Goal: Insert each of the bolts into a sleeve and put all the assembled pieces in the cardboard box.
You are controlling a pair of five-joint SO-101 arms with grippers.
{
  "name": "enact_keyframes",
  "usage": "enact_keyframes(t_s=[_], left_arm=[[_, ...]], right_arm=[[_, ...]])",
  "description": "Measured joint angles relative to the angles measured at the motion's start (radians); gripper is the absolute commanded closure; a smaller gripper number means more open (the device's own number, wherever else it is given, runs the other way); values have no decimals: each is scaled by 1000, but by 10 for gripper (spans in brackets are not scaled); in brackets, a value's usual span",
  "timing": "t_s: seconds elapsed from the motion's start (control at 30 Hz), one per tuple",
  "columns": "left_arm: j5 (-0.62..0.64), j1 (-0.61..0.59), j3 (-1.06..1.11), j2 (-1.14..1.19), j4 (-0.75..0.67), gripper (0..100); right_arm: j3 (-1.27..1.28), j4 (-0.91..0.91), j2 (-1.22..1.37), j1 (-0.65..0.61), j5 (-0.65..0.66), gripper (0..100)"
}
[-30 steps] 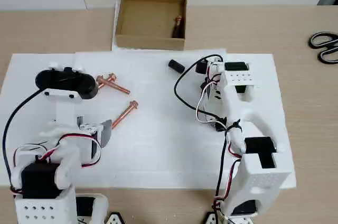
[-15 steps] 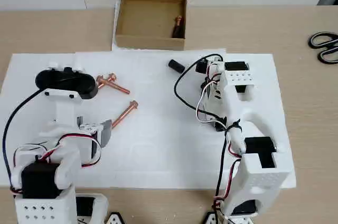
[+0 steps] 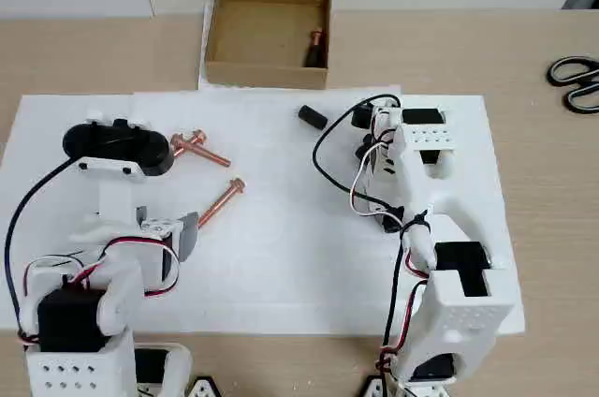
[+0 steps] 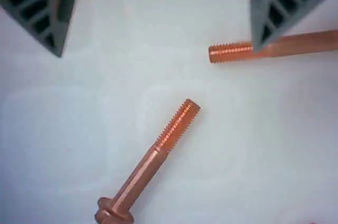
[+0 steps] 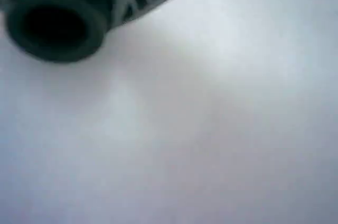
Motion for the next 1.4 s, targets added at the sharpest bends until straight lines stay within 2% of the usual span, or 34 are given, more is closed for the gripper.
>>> enact_keyframes(t_s=[0.13,0.37,0.53,0.73,0.87,1.07,1.4], left_arm=[[0,0,0,0,0,782],[0,0,0,0,0,782],[0,0,0,0,0,782],[0,0,0,0,-28,782],[-69,0,8,25,-89,782],[-196,0,-23,327,-158,782],[-270,0,-420,1028,-175,782]], right_arm=[[-35,44,2,0,0,994],[-275,273,2,-6,0,995],[-322,296,-37,-6,43,995],[-299,295,-322,-17,71,994],[-207,290,-376,11,71,994],[-166,287,-377,52,71,994],[-160,284,-377,52,71,994]])
